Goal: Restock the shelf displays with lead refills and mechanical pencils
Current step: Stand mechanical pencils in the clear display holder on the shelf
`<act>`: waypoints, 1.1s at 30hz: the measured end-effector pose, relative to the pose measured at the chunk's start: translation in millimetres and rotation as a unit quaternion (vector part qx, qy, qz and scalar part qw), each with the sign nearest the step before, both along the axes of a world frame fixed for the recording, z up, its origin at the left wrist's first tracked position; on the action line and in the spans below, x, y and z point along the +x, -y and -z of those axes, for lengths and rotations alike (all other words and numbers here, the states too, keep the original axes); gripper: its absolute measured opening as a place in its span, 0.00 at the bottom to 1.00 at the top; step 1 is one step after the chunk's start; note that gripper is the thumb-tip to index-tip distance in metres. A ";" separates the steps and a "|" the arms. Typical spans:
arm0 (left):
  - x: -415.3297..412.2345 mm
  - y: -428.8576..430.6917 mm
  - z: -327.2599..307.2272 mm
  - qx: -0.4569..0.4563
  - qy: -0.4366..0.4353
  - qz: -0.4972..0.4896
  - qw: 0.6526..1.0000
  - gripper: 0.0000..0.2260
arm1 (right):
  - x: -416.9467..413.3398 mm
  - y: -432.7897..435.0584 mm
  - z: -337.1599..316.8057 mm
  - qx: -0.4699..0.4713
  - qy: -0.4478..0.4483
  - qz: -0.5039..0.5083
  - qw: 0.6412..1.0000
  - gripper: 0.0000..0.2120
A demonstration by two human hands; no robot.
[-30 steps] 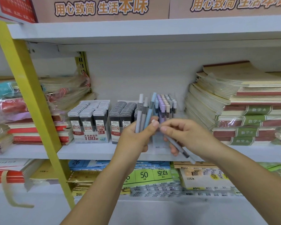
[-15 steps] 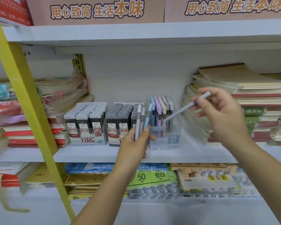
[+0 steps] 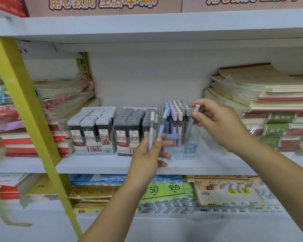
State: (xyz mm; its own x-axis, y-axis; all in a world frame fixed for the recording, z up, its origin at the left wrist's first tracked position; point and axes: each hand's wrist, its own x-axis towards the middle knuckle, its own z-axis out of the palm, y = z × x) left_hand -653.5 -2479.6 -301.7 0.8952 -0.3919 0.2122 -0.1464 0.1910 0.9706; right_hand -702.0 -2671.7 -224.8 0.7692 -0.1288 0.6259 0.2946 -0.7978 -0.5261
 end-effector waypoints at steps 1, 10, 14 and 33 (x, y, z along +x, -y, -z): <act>0.4 0.0 0.3 -0.002 -0.001 0.002 1.000 0.09 | 0.4 0.3 0.0 -0.011 0.000 0.002 1.000 0.10; 3.3 0.9 4.5 0.005 0.007 -0.002 1.000 0.09 | 1.4 5.8 -5.3 -0.037 -0.013 0.031 0.999 0.11; 2.4 0.9 3.5 0.008 0.006 -0.002 1.000 0.09 | 1.9 4.4 -7.2 -0.045 -0.023 0.032 0.998 0.11; -10.8 -9.5 -4.2 -0.008 0.031 0.021 0.999 0.09 | -17.3 -45.2 -6.0 0.261 0.059 -0.096 0.959 0.09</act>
State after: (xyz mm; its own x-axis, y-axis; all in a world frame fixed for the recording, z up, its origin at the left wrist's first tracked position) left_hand -664.3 -2470.1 -297.6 0.8635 -0.4243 0.2727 -0.1973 0.2135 0.9568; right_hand -719.3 -2626.5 -218.8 0.7373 -0.3120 0.5992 0.4920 -0.3599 -0.7928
